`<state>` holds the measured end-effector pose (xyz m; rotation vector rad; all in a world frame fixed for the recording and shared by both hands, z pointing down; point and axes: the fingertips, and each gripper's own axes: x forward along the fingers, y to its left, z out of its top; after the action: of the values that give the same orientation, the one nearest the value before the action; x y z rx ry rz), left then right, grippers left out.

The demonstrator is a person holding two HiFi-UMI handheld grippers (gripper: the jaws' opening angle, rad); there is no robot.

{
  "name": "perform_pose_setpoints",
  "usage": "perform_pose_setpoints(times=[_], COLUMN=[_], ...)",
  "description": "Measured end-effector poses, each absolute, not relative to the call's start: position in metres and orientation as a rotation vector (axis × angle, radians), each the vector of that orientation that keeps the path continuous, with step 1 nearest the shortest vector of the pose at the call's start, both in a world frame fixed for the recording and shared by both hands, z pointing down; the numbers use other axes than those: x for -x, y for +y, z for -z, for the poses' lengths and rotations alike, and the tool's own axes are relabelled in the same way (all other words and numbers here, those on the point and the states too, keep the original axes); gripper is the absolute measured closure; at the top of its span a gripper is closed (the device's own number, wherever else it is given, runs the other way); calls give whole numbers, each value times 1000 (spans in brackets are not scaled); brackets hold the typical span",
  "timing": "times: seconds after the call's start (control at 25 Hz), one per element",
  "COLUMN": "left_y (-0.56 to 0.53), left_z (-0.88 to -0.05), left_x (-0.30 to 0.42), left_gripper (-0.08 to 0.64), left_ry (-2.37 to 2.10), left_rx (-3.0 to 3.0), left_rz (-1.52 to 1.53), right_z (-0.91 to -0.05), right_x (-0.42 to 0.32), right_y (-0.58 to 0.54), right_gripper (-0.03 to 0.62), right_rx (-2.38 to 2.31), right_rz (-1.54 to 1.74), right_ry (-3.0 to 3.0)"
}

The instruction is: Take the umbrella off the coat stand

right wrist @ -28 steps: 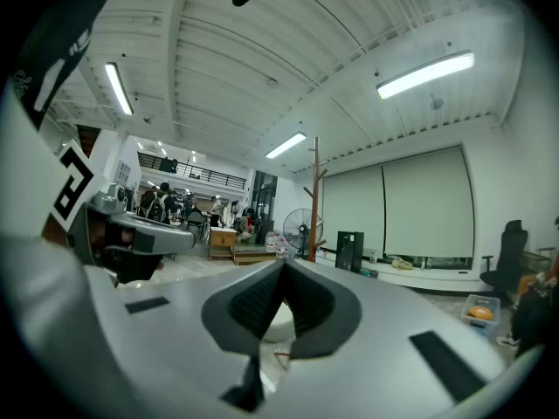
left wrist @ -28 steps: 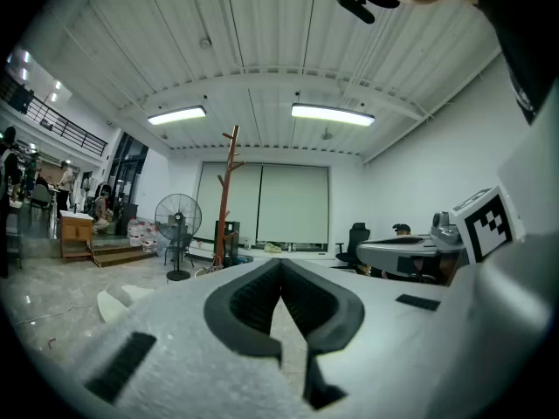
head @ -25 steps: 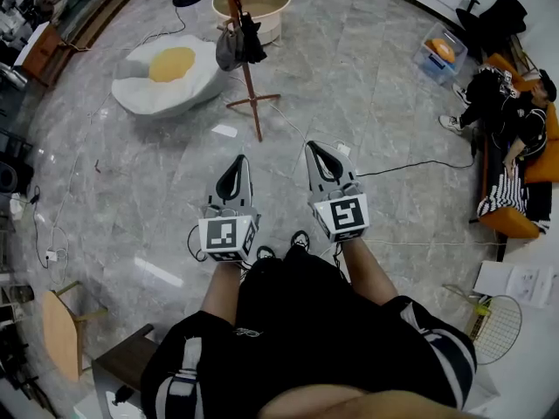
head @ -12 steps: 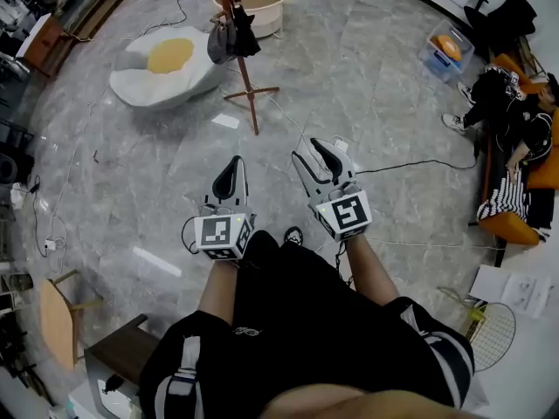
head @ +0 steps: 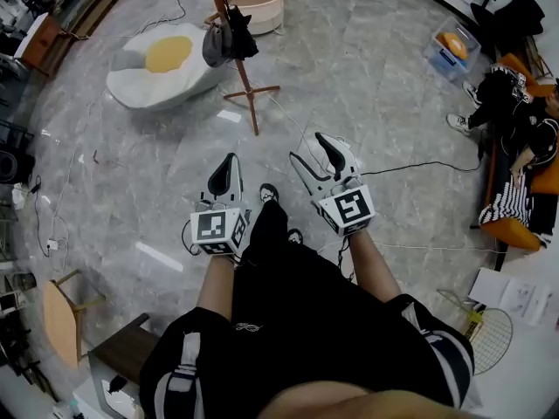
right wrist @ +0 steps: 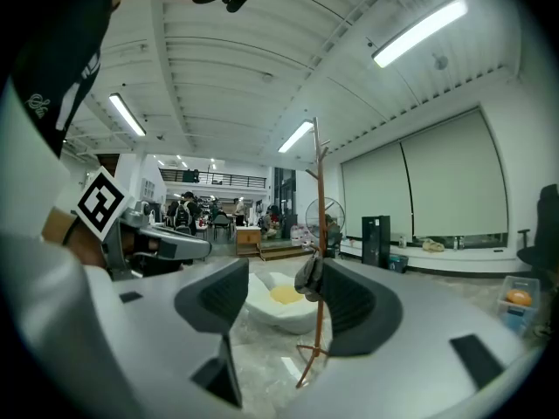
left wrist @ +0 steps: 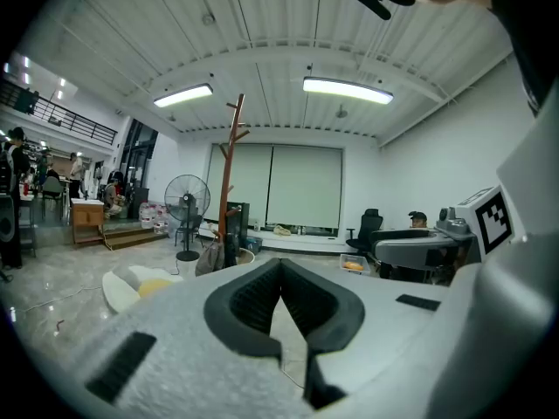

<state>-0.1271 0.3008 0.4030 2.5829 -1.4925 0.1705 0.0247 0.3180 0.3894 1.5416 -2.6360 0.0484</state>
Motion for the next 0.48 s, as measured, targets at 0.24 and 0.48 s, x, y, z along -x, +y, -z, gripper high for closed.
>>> perform_pose_setpoints(times=[0.24, 0.48], left_y=[228, 150], left_z=[-410, -415], left_x=[130, 121], left_gripper=[563, 563], left_ry=[-1510, -1468], left_rx=[-2556, -2563], left_rz=[-193, -204], right_z=[-394, -396], right_x=[-36, -44], right_y=[259, 181], right_gripper=[308, 299], right_rx=[-1529, -1557], right_rz=[-53, -129], right_ry=[-2620, -2621])
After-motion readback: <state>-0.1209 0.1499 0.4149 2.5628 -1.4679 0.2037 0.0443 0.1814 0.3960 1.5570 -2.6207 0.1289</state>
